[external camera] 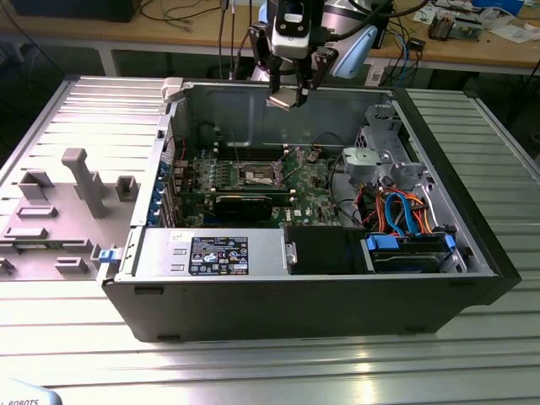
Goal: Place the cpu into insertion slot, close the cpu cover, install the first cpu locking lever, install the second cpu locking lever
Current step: 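Place the cpu into insertion slot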
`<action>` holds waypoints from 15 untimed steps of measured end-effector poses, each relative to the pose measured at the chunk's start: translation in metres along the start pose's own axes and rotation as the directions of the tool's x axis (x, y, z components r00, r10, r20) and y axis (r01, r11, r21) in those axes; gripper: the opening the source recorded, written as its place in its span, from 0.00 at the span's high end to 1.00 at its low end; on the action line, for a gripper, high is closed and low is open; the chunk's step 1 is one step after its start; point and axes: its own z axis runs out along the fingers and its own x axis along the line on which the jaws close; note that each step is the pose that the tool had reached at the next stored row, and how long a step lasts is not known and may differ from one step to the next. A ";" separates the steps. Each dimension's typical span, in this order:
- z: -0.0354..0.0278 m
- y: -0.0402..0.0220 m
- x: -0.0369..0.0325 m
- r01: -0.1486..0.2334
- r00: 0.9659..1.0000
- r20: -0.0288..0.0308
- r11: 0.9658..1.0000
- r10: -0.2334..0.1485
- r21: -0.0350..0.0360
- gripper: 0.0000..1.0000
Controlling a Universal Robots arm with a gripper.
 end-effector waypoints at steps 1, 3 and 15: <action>0.0001 0.0000 0.0000 -0.013 1.000 0.001 1.000 0.013 0.000 0.46; 0.0002 0.0000 0.0000 -0.040 0.999 0.003 0.999 0.040 -0.001 0.46; 0.0010 -0.0001 0.0000 -0.197 0.980 0.017 0.980 0.197 -0.005 0.46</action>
